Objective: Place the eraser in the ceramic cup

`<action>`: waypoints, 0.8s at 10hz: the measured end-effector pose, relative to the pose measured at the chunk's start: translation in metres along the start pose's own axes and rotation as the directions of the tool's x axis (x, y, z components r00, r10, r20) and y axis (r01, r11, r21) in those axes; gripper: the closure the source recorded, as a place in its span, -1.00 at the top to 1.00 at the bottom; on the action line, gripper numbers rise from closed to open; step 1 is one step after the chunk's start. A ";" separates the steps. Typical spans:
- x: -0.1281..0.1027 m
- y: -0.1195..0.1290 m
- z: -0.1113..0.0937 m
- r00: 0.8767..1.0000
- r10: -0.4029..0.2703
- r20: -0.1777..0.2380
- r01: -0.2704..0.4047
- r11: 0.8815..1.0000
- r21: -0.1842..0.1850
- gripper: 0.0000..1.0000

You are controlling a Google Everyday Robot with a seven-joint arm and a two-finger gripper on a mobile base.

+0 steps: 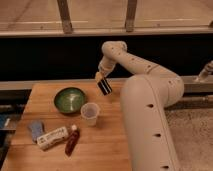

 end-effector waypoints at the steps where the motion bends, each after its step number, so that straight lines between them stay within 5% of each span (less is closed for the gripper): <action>1: -0.002 -0.001 -0.008 1.000 -0.002 0.012 0.002 1.000 0.013 -1.00; 8: -0.020 0.010 -0.070 0.995 -0.048 0.092 0.035 0.990 0.133 -1.00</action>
